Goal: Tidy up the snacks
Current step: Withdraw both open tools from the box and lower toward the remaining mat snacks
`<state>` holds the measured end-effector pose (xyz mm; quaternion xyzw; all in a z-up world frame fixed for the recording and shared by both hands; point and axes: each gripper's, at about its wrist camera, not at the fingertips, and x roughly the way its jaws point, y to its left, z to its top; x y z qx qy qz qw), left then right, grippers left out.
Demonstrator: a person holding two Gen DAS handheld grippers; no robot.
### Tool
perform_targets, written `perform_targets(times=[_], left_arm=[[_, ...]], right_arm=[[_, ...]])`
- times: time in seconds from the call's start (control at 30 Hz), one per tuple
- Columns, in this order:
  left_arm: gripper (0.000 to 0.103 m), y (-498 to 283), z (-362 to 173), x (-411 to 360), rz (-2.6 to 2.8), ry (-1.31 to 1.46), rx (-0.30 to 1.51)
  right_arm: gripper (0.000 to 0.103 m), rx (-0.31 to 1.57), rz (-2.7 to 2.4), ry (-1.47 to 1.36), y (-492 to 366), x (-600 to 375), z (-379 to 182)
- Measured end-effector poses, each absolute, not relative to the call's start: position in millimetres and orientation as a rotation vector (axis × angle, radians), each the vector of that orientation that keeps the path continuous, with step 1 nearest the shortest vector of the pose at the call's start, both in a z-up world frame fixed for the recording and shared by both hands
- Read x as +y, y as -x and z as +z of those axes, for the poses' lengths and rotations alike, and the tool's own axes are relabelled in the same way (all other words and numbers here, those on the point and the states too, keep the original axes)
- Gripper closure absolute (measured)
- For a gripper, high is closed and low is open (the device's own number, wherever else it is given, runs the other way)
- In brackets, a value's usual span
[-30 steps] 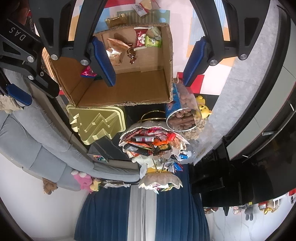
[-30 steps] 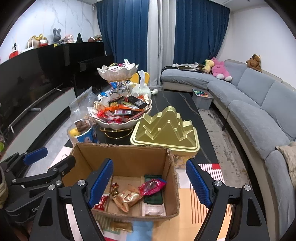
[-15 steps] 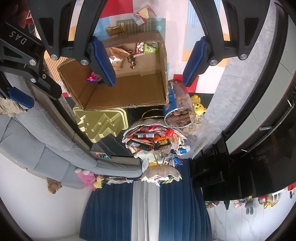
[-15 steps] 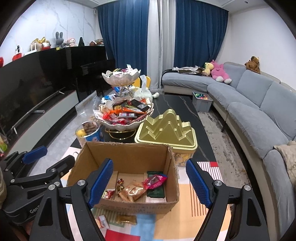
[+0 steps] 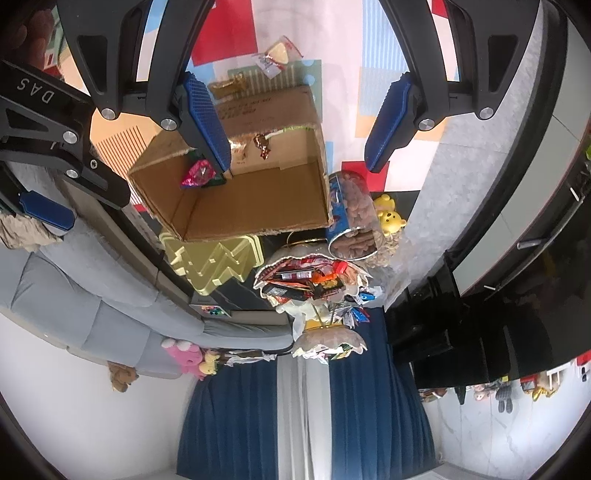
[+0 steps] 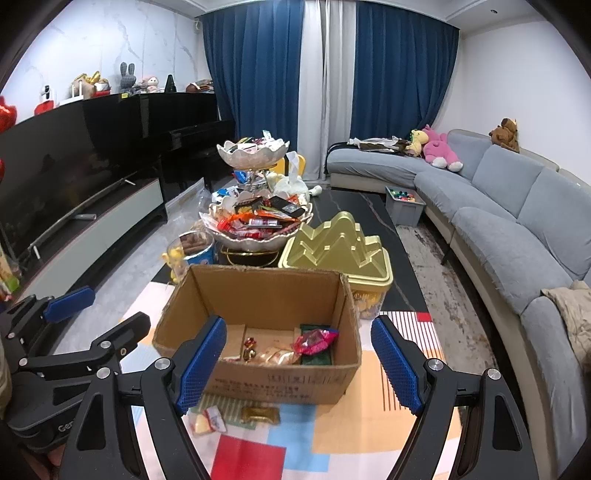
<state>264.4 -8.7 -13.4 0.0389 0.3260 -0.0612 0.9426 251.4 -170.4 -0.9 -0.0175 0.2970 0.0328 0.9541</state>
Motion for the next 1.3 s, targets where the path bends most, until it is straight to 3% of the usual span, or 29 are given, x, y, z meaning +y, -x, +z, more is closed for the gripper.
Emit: perform_targets(times=[1.3], left_arm=[[0.029, -221, -116, -3, -0.394, -0.318, 0.698]], right_arm=[[0.022, 0.693, 0.128, 0.113, -211, -131, -108]])
